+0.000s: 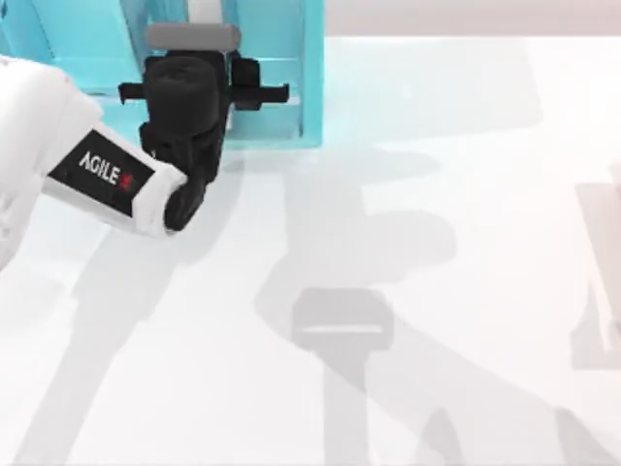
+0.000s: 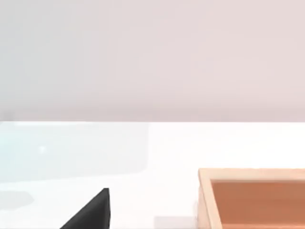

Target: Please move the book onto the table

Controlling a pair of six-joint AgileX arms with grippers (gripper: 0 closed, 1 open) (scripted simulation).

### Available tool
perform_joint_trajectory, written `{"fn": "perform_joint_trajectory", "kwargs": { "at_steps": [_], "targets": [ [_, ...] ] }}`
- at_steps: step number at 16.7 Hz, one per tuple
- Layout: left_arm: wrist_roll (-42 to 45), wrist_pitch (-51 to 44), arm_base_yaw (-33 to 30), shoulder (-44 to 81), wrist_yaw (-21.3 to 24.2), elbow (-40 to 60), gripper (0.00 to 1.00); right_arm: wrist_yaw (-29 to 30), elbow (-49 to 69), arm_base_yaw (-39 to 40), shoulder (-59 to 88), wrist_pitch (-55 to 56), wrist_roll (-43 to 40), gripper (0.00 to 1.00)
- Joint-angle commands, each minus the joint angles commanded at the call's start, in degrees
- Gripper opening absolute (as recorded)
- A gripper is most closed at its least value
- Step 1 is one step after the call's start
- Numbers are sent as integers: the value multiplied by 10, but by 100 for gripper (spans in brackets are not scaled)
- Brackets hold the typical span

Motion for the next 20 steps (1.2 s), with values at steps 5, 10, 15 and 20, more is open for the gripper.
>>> {"fn": "perform_joint_trajectory", "kwargs": {
  "at_steps": [5, 10, 15, 20],
  "targets": [
    [-8, -104, -40, -183, -44, -77, 0, 0, 0, 0, 0, 0, 0, 100],
    [-11, -232, -91, -427, -99, -170, 0, 0, 0, 0, 0, 0, 0, 100],
    [-12, -322, -129, -565, -138, -237, 0, 0, 0, 0, 0, 0, 0, 100],
    [-12, -332, -133, -577, -142, -244, 0, 0, 0, 0, 0, 0, 0, 100]
  ]
}}
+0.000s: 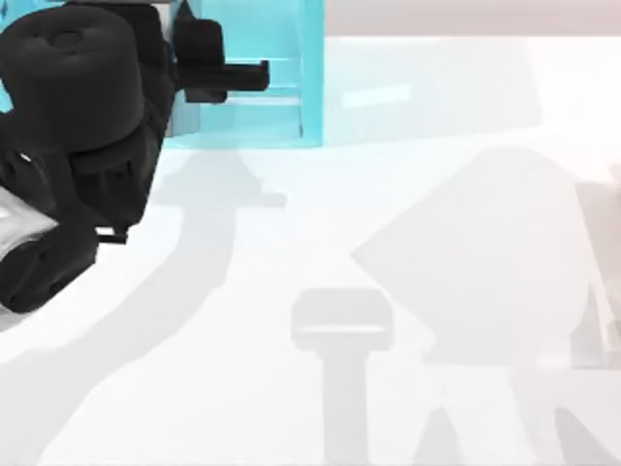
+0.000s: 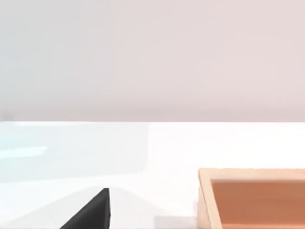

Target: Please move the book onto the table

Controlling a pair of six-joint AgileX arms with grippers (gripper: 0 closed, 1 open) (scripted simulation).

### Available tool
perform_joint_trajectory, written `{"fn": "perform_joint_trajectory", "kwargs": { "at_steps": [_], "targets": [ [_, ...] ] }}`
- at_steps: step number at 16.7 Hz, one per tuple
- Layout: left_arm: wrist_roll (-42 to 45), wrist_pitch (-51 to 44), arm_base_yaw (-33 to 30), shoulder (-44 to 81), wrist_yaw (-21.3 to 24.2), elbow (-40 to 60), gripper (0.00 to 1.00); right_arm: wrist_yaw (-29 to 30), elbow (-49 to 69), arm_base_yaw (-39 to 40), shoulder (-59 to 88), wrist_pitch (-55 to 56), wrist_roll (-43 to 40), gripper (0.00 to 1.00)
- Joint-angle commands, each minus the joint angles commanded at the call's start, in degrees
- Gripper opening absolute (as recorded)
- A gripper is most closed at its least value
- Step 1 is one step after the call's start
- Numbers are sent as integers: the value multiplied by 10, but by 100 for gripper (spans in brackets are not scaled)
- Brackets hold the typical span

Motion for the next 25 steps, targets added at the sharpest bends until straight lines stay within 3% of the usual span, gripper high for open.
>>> {"fn": "perform_joint_trajectory", "kwargs": {
  "at_steps": [5, 9, 16, 25],
  "targets": [
    [-30, -14, -5, 15, -10, -2, 0, 0, 0, 0, 0, 0, 0, 100],
    [-158, -71, -38, 60, -49, -6, 0, 0, 0, 0, 0, 0, 0, 100],
    [-576, -215, -141, 180, -151, 14, 0, 0, 0, 0, 0, 0, 0, 100],
    [-1111, -386, -301, 336, -290, 120, 0, 0, 0, 0, 0, 0, 0, 100]
  ]
}}
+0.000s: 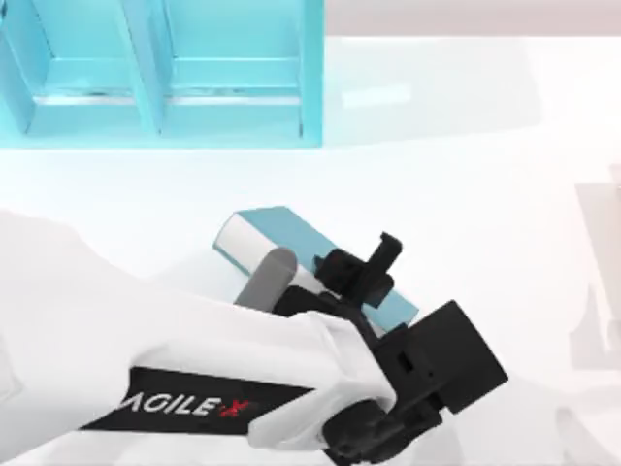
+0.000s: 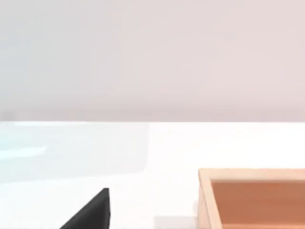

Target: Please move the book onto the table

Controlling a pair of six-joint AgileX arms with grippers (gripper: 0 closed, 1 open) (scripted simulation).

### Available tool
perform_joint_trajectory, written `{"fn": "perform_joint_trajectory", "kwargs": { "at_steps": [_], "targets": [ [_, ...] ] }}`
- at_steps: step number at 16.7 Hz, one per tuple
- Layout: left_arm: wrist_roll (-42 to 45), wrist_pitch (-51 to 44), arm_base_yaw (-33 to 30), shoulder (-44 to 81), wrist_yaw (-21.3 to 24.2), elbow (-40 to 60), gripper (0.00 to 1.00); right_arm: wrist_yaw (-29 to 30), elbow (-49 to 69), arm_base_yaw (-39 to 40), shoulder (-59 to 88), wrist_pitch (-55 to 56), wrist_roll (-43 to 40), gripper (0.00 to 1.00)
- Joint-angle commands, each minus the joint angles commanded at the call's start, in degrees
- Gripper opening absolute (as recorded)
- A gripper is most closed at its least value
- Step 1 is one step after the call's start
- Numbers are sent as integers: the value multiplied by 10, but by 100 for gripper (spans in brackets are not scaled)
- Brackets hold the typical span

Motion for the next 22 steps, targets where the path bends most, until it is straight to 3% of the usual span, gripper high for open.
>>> {"fn": "perform_joint_trajectory", "kwargs": {
  "at_steps": [5, 10, 14, 22],
  "targets": [
    [-227, -64, -67, 62, -63, 78, 0, 0, 0, 0, 0, 0, 0, 100],
    [-379, -99, -111, 104, -108, 153, 0, 0, 0, 0, 0, 0, 0, 100],
    [-439, -110, -128, 122, -127, 191, 0, 0, 0, 0, 0, 0, 0, 100],
    [-446, -112, -128, 124, -127, 193, 0, 0, 0, 0, 0, 0, 0, 100]
  ]
}}
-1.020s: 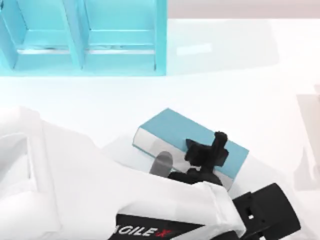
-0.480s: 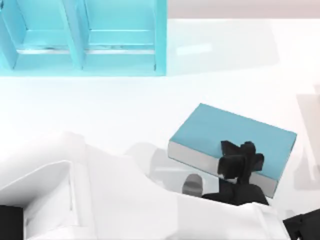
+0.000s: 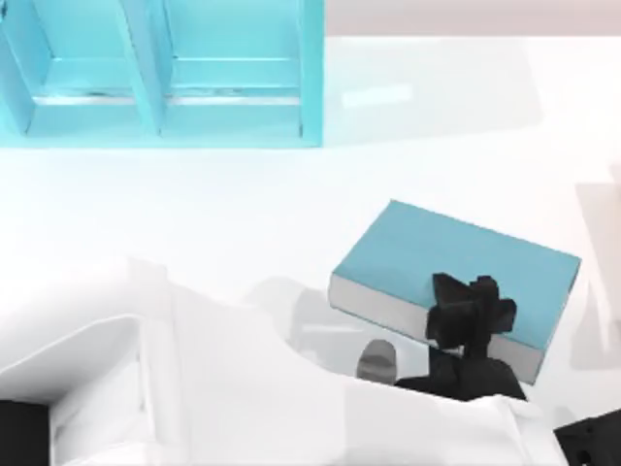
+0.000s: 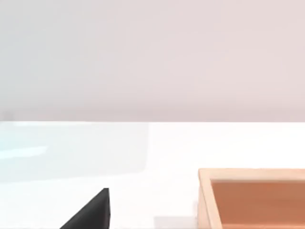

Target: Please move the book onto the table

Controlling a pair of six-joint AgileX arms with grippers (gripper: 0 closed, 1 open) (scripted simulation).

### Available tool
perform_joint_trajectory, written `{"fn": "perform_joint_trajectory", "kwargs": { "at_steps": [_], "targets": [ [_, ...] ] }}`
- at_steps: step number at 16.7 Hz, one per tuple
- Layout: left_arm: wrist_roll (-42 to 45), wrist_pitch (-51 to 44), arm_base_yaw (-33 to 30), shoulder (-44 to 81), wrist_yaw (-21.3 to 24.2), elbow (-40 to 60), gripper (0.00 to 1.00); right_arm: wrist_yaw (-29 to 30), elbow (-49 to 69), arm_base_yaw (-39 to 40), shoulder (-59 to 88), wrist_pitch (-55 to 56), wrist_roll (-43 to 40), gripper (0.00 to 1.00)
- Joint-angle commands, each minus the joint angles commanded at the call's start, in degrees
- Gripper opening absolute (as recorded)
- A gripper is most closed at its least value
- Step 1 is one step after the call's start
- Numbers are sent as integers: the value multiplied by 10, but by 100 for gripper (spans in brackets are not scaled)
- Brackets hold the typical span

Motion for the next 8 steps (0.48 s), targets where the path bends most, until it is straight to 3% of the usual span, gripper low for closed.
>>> {"fn": "perform_joint_trajectory", "kwargs": {
  "at_steps": [8],
  "targets": [
    [-24, -27, -6, 2, -3, 7, 0, 0, 0, 0, 0, 0, 0, 100]
  ]
}}
